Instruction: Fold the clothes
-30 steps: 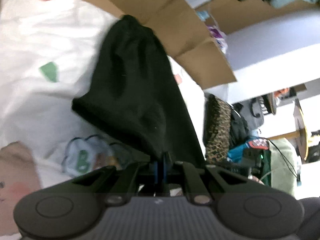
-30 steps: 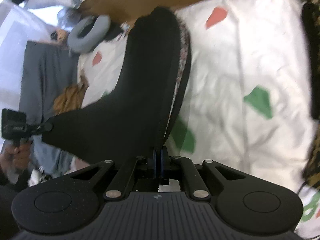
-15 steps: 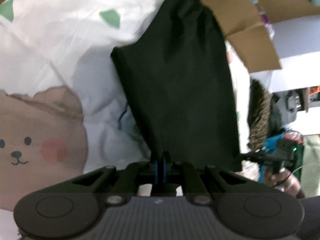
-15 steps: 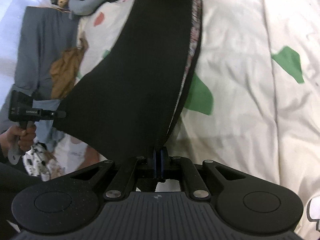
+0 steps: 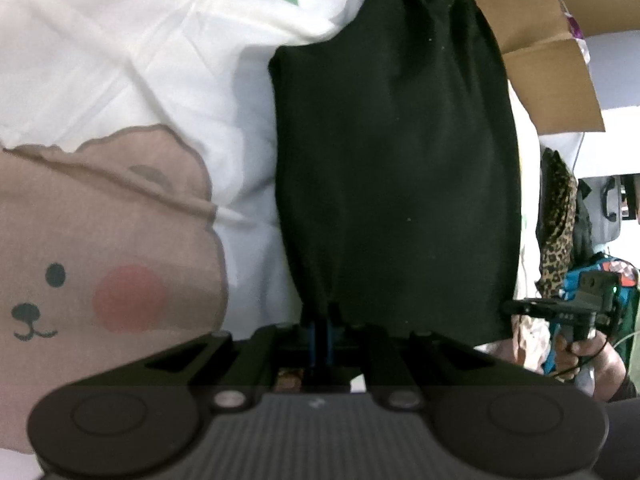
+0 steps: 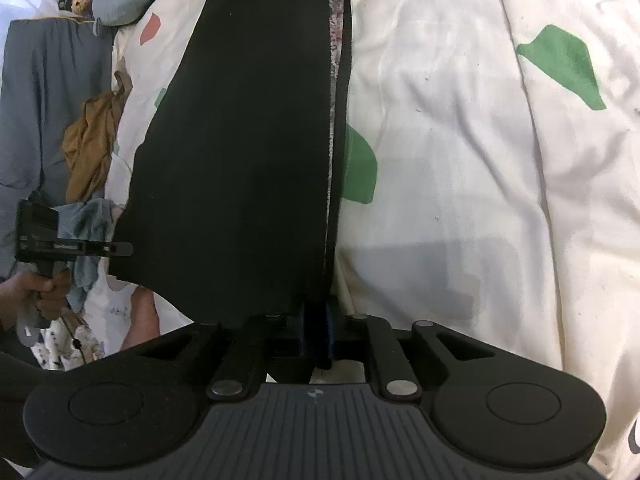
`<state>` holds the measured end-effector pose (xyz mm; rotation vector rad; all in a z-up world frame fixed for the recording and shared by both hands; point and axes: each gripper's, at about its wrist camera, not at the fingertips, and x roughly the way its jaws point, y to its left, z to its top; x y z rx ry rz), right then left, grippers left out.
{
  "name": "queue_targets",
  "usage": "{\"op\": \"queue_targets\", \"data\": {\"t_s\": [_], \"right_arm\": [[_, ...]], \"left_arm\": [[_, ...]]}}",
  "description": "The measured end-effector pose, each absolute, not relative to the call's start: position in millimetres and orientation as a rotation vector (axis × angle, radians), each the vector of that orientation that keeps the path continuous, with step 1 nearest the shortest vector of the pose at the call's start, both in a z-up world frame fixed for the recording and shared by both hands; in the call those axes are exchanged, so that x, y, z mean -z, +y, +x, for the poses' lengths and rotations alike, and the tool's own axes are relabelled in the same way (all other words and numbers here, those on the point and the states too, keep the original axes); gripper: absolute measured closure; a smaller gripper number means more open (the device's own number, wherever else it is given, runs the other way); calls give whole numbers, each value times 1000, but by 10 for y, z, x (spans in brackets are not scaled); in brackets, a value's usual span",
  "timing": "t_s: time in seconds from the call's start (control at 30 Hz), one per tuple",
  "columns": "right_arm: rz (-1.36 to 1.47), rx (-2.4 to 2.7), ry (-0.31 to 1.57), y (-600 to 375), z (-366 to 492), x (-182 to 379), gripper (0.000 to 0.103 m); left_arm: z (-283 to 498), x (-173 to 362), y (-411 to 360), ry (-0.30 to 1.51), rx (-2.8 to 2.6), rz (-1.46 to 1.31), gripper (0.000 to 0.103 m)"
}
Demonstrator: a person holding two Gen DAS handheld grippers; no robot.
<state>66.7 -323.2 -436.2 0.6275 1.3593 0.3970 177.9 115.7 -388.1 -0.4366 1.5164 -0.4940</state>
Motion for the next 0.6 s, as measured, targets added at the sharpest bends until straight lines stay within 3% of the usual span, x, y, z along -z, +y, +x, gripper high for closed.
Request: {"op": "queue_targets", "data": {"t_s": [0.13, 0.3, 0.53, 0.57, 0.6], "right_arm": [[680, -399, 1367, -3307, 680, 4428, 81], [848, -397, 1358, -3398, 692, 4582, 67], [920, -414, 1341, -3321, 781, 4717, 68], [925, -417, 1339, -3300, 796, 4727, 71], [918, -419, 1342, -3290, 803, 4732, 80]], "left_arm": [[1777, 3891, 1166, 1497, 485, -426, 98], [1798, 3941, 1192, 1497, 473, -449, 97], [1783, 3972, 1233, 1505, 469, -479, 97], [1780, 3972, 1239, 1508, 469, -483, 97], [1777, 3963, 1244, 1512, 470, -486, 97]]}}
